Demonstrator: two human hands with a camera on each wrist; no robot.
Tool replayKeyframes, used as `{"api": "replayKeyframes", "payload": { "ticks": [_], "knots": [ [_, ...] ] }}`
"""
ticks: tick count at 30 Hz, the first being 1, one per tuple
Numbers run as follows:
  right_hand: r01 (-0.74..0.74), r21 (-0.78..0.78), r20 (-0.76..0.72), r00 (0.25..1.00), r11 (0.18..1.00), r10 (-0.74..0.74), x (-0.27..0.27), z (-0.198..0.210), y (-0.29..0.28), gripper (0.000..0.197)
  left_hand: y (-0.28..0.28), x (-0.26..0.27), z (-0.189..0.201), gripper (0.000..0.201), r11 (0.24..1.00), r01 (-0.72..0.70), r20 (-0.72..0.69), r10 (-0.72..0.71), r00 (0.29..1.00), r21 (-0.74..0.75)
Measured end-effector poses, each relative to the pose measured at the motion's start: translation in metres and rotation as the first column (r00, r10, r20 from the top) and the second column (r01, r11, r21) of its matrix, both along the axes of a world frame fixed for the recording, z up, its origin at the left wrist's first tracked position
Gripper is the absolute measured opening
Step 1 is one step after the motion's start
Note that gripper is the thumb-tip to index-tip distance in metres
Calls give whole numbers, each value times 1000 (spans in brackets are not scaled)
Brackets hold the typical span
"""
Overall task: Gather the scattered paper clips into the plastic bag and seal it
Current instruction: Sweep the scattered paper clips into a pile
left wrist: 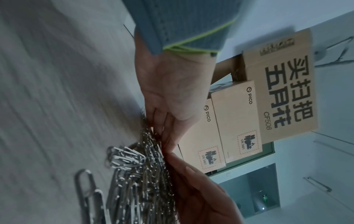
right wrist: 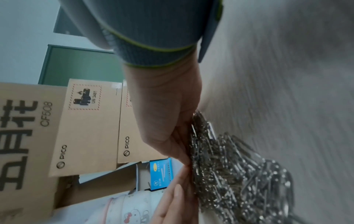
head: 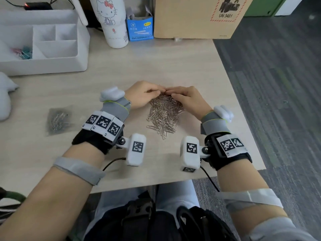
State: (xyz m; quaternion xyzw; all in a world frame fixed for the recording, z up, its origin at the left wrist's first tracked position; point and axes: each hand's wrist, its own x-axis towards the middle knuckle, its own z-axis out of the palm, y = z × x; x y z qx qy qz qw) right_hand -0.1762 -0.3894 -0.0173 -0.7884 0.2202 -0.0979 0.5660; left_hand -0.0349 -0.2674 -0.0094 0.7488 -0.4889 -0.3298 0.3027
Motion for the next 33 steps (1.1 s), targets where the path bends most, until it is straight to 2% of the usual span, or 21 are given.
{"api": "replayKeyframes", "payload": {
  "ticks": [3, 6, 7, 9, 12, 14, 16, 20, 21, 24, 27, 29, 33],
  "knots": [
    [86, 130, 64, 993, 988, -95, -8, 10, 4, 23, 8, -5, 5, 30, 998, -23, -46, 20, 999, -59],
    [232, 154, 144, 956, 961, -254, -12, 11, 2, 24, 11, -6, 7, 31, 978, -114, 29, 121, 992, -175],
    [271, 153, 149, 944, 950, -293, -14, 9, 2, 24, 12, -6, 6, 34, 975, -136, 61, 148, 987, -177],
    [300, 111, 110, 944, 947, -312, -17, 4, 2, 26, 11, -7, 2, 42, 987, -144, 104, 152, 983, -76],
    [180, -85, 24, 984, 980, -179, -23, -4, 14, 33, 11, -19, -7, 54, 985, -107, 268, 67, 961, 136],
    [49, -275, -44, 997, 960, -63, -25, -9, 22, 37, 12, -29, -10, 67, 982, -74, 354, 7, 935, 175],
    [-13, -332, -97, 995, 943, -21, -27, -10, 31, 41, 16, -38, -9, 87, 983, -22, 345, -43, 938, 183],
    [14, -162, -70, 997, 987, -25, -29, -6, 36, 37, 27, -46, -2, 115, 980, 73, 281, -124, 952, 186],
    [20, -118, -65, 997, 993, -28, -30, -4, 37, 35, 30, -48, 2, 117, 983, 94, 256, -133, 957, 159],
    [99, -15, -23, 995, 995, -99, -32, 1, 39, 30, 34, -50, 9, 106, 991, 94, 223, -112, 968, 92],
    [318, -7, 31, 948, 948, -318, -32, -1, 35, 27, 33, -48, 6, 108, 988, 58, 388, -111, 915, 146],
    [434, 119, 52, 896, 893, -442, -33, -3, 33, 26, 32, -49, 4, 103, 990, 6, 466, -72, 882, 141],
    [451, 423, 80, 846, 786, -528, -38, -2, 33, 27, 25, -44, 0, 64, 999, -39, 403, 22, 915, 35]
  ]
}}
